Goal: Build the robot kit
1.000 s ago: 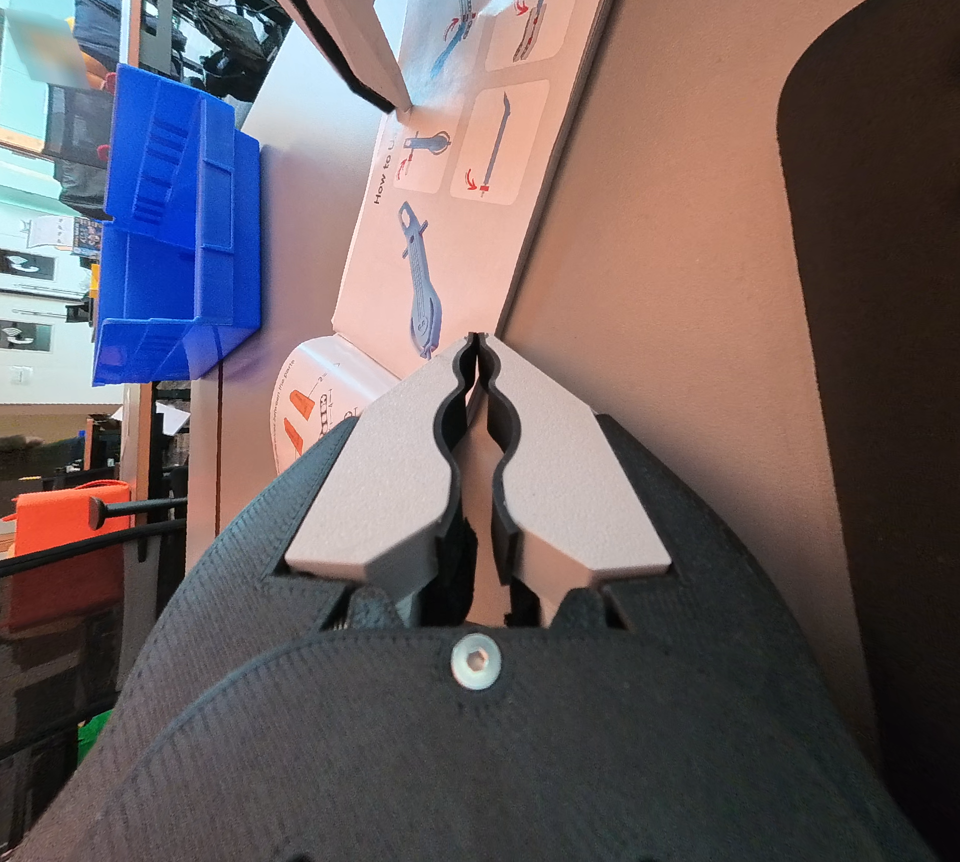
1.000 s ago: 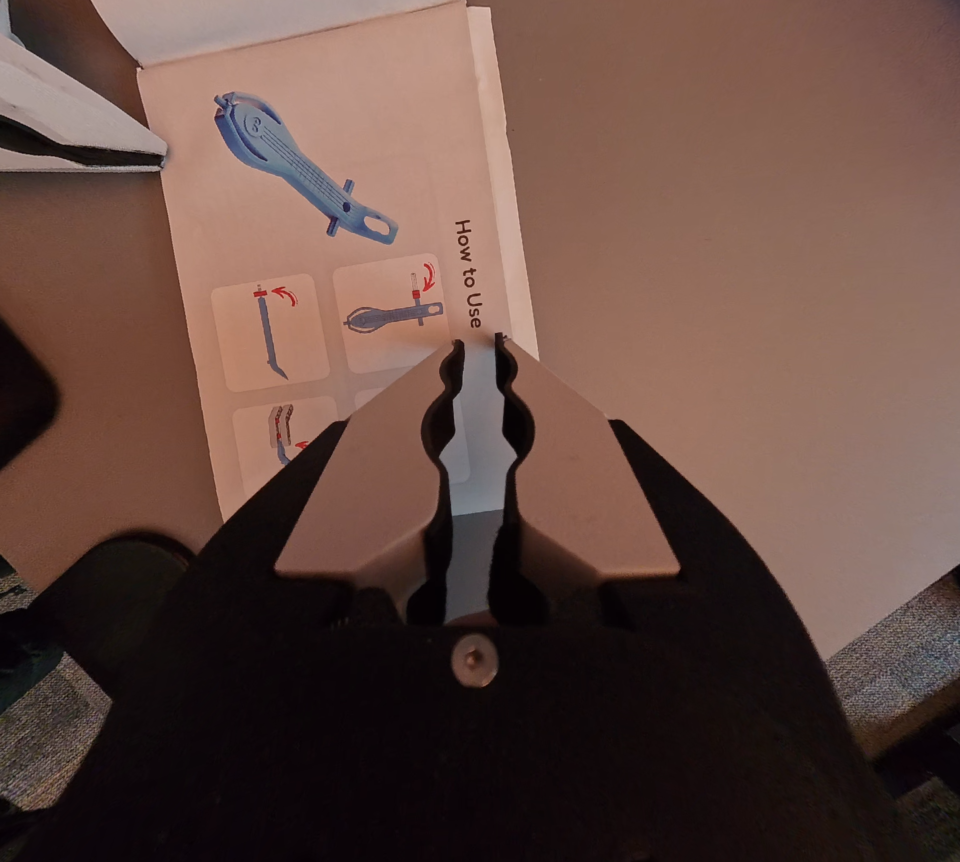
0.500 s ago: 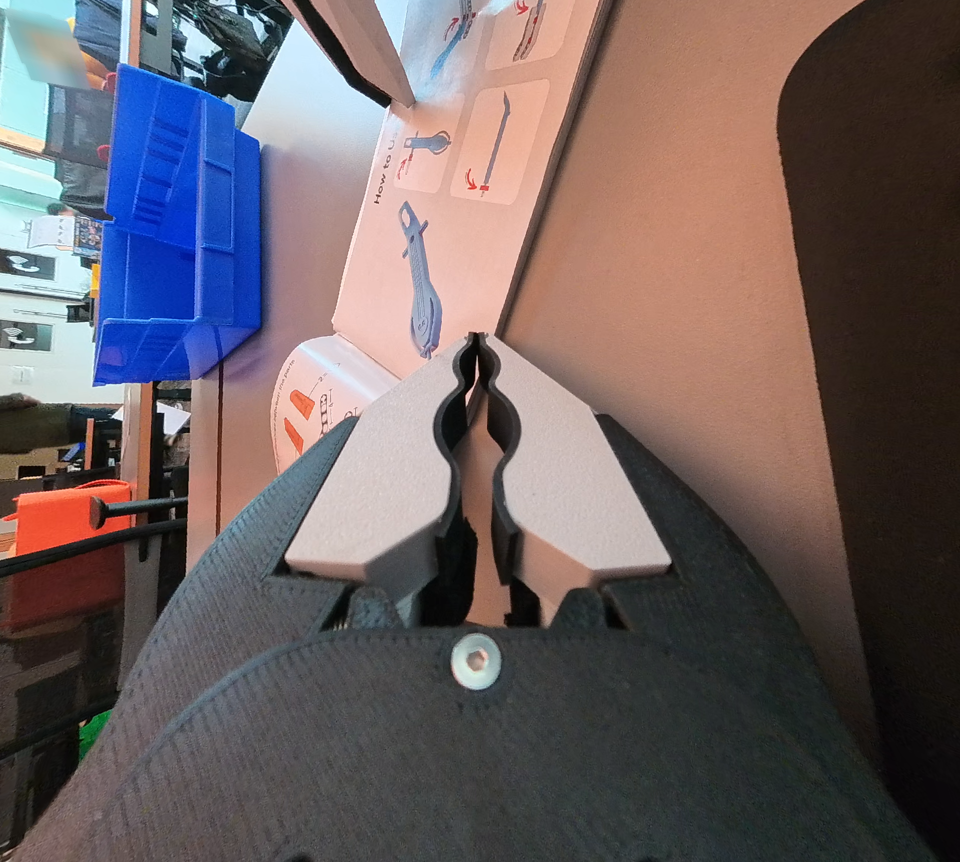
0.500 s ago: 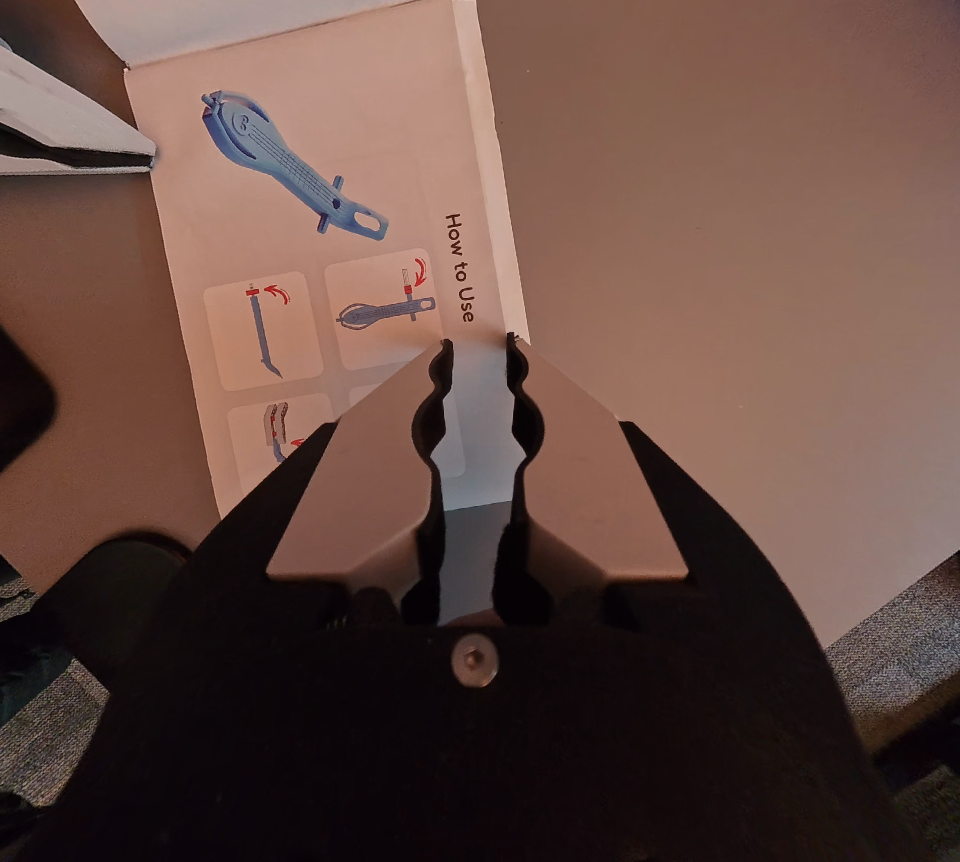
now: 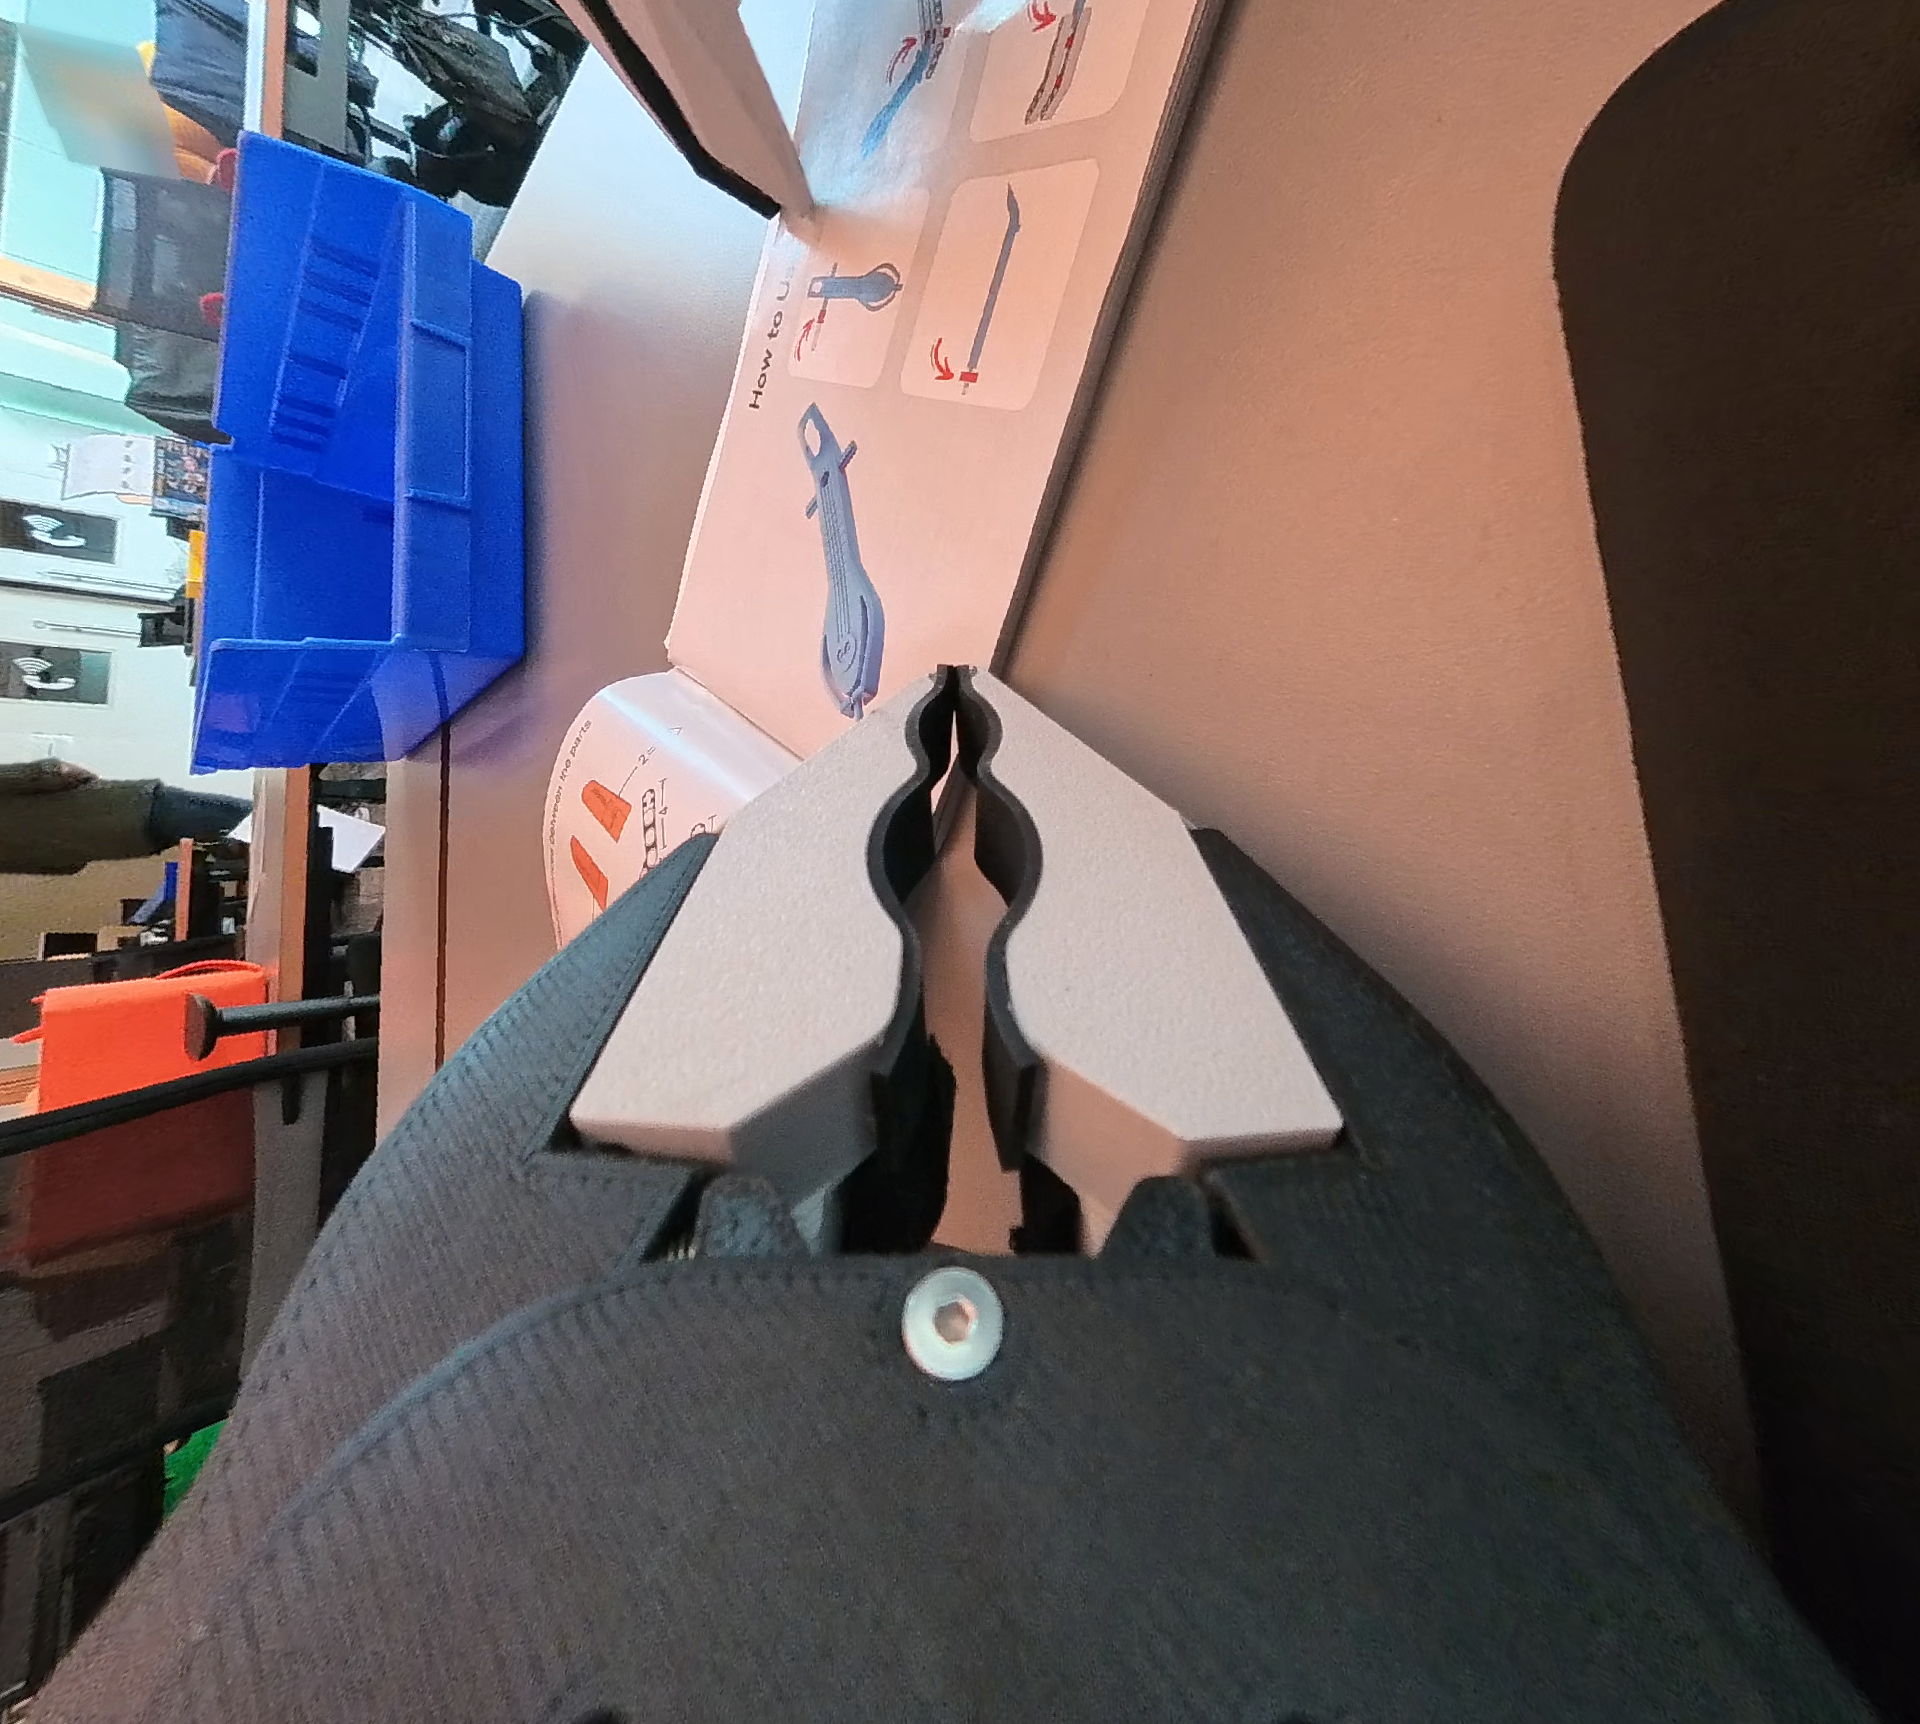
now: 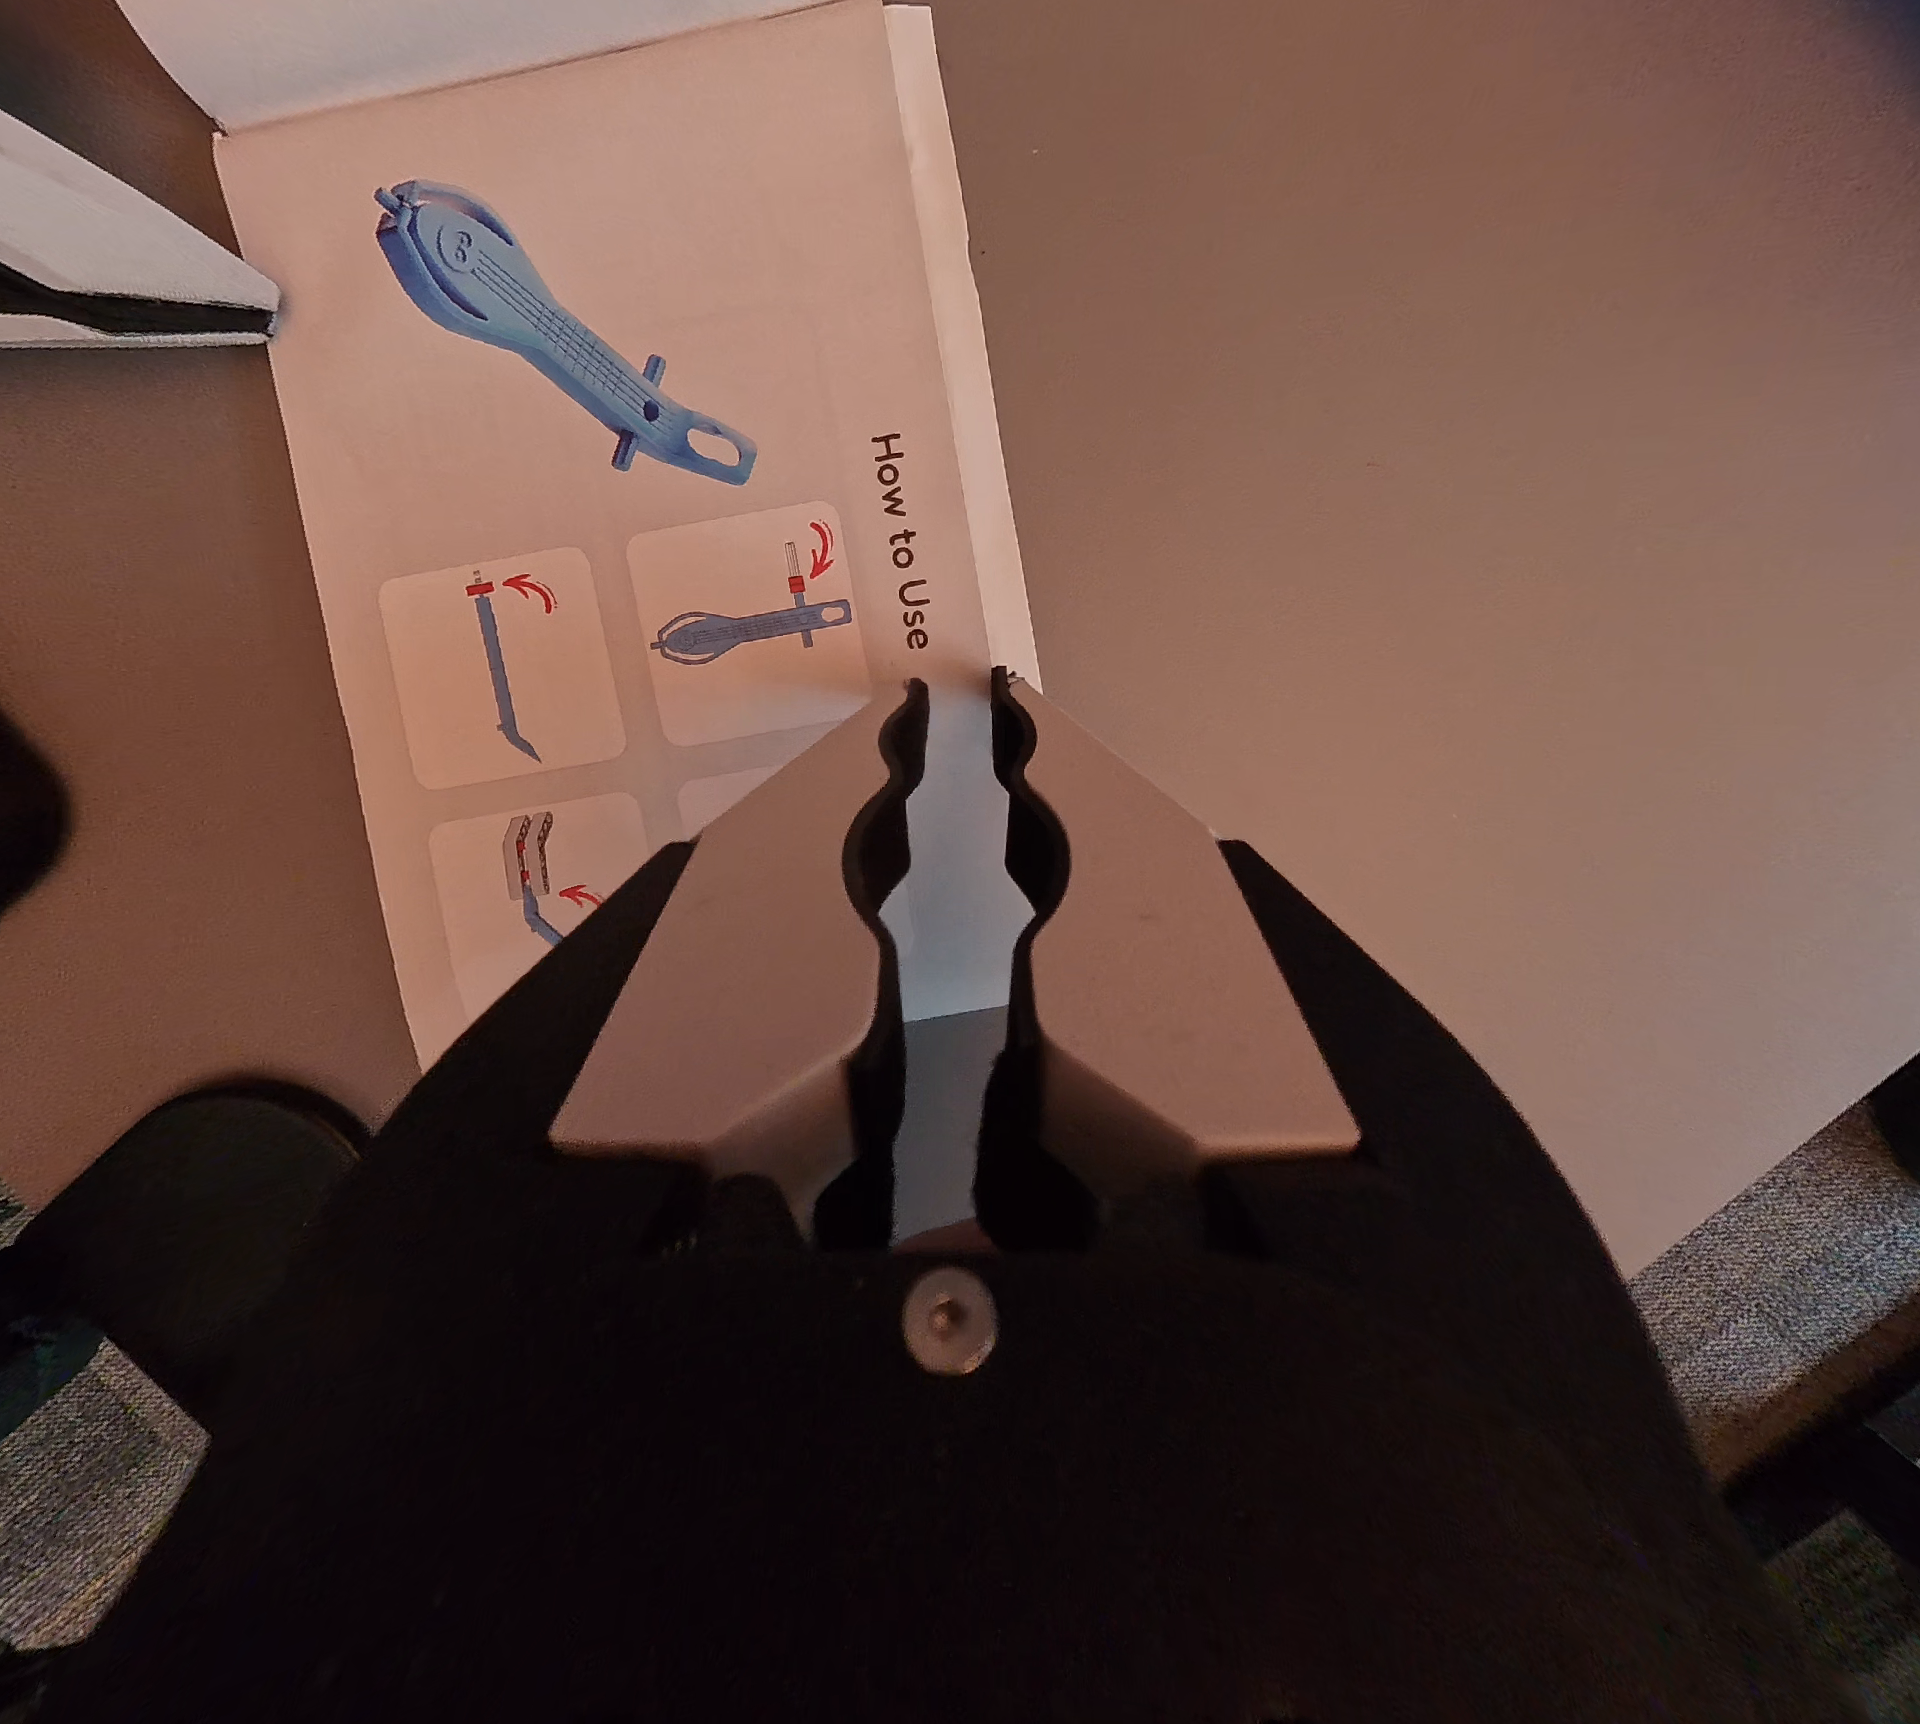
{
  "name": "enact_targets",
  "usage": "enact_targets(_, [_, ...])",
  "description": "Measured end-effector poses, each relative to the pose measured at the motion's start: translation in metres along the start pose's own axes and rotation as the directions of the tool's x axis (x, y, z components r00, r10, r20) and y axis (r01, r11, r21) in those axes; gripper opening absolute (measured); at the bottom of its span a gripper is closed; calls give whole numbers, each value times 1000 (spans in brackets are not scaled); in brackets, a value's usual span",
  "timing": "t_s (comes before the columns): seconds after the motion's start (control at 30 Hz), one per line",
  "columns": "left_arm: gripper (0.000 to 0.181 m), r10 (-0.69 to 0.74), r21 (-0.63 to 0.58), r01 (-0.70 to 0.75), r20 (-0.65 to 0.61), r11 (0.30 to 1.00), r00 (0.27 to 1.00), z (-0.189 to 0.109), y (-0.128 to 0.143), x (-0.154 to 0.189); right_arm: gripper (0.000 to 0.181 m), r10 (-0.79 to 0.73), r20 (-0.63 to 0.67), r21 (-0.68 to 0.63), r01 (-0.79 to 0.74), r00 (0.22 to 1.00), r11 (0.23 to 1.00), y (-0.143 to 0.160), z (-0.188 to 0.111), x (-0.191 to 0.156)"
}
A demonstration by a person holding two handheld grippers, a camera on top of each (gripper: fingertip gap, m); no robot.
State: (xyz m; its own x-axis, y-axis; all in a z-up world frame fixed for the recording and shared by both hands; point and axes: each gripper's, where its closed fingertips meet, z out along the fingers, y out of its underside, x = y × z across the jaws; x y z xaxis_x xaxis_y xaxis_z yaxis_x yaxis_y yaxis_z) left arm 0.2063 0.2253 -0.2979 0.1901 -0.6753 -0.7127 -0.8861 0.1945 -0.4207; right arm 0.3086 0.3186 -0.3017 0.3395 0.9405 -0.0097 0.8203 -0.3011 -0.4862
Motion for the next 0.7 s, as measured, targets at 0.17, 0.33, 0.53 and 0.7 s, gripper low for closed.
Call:
enact_targets(0.17, [0, 9, 2, -9, 3, 1000, 1000, 0, 0, 0, 4, -6, -18, -1, 6, 1000, 1000, 0, 0, 3])
enact_targets(0.33, [0, 10, 2, -10, 1, 1000, 1000, -1, -1, 1, 2, -12, -26, -2, 12, 1000, 1000, 0, 0, 4])
enact_targets(0.53, [0, 8, 2, -8, 0, 1000, 1000, -1, -1, 1, 2, -19, -30, 0, 19, 999, 1000, 0, 0, 4])
enact_targets(0.7, [0, 9, 2, -9, 1, 1000, 1000, -1, -1, 1, 2, -18, -30, 12, 19, 999, 1000, -3, -2, 3])
